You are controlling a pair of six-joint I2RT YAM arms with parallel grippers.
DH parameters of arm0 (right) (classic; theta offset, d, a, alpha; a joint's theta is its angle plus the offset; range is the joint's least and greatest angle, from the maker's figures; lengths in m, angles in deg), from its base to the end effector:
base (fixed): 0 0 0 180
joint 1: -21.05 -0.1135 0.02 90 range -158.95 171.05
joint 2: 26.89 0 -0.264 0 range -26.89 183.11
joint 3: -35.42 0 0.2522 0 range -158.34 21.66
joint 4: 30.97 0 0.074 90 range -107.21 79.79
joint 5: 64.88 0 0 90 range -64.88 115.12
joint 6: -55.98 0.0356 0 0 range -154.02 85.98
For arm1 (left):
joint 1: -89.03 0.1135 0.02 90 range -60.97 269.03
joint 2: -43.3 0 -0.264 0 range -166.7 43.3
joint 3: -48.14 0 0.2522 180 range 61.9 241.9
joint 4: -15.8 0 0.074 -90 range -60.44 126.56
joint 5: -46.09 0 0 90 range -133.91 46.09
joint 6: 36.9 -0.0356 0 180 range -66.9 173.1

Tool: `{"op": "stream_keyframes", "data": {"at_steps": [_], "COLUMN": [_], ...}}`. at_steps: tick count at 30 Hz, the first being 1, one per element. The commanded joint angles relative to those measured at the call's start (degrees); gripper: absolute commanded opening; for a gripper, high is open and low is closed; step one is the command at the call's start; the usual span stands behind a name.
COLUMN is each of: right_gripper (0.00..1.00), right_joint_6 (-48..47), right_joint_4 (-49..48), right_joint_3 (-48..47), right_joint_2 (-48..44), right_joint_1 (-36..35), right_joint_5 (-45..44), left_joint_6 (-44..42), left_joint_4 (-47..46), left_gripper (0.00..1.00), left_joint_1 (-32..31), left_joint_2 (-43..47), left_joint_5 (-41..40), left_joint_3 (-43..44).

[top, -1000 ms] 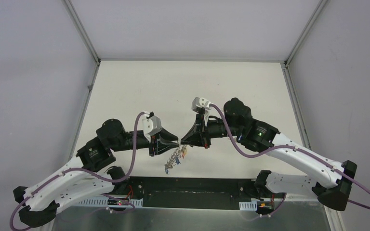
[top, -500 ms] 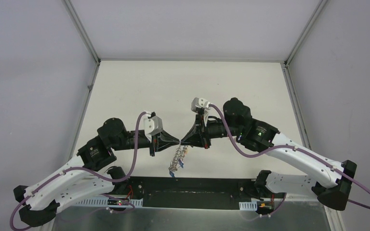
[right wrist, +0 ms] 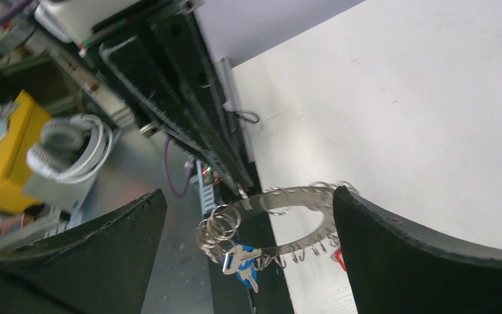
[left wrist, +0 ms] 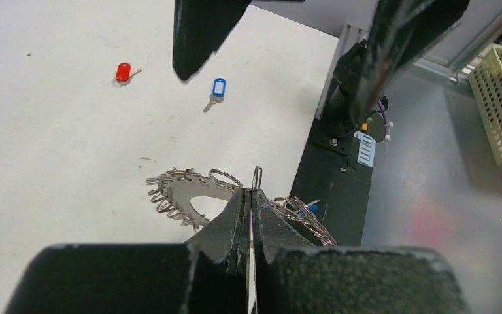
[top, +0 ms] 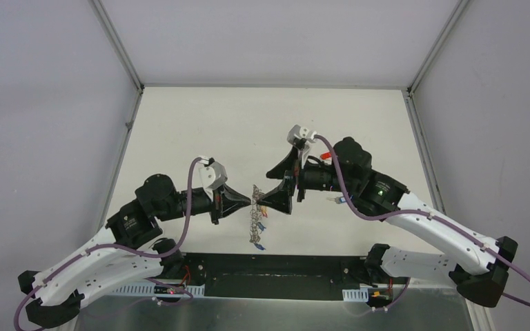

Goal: Put the keys on the keyring

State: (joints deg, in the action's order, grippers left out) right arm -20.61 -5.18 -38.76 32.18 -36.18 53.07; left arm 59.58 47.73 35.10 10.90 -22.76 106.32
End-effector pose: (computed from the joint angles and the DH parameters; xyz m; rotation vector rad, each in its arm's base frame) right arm 0.1112 0.2036 0.3862 -1.0680 1.6095 1.2909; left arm 0.0666 -0.1133 0.3532 0.9836 1.5007 -1.0850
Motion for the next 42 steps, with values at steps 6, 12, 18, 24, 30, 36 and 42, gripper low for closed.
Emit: {"op": "stream_keyframes", "data": {"at_steps": [6,12,18,24,30,36,42], "right_gripper": [1.00,1.00,1.00,0.96,0.85,0.74,0.60], "right_joint_6": [13.67,17.22,18.09,18.61,20.10,22.05,22.56], "right_joint_4": [5.62,18.90,26.01,33.14,32.42,32.62,30.56], "right_joint_3": [1.28,3.43,6.94,5.27,7.68,9.45,10.07], "right_joint_2": [-5.89,-6.41,-2.25,7.10,12.58,18.15,22.14], "right_joint_1": [6.74,15.68,26.83,32.38,32.90,33.54,33.59], "right_joint_5": [-24.66,-30.04,-26.62,-32.88,-39.46,-41.45,-43.11], "left_joint_6": [8.52,9.78,11.97,12.71,13.20,13.43,14.22], "left_joint_4": [-3.42,-3.48,-3.37,-3.35,-3.43,-3.59,-3.73], "left_gripper": [0.00,0.00,0.00,0.00,0.00,0.00,0.00], "left_joint_1": [0.19,0.19,0.23,0.20,0.19,0.16,0.15], "left_joint_2": [2.72,1.86,0.87,0.95,0.66,0.09,0.25], "left_joint_5": [-7.42,-7.36,-6.35,-6.59,-6.94,-7.24,-7.52], "left_joint_3": [-0.83,-0.80,-0.90,-1.64,-2.24,-2.74,-3.53]}}
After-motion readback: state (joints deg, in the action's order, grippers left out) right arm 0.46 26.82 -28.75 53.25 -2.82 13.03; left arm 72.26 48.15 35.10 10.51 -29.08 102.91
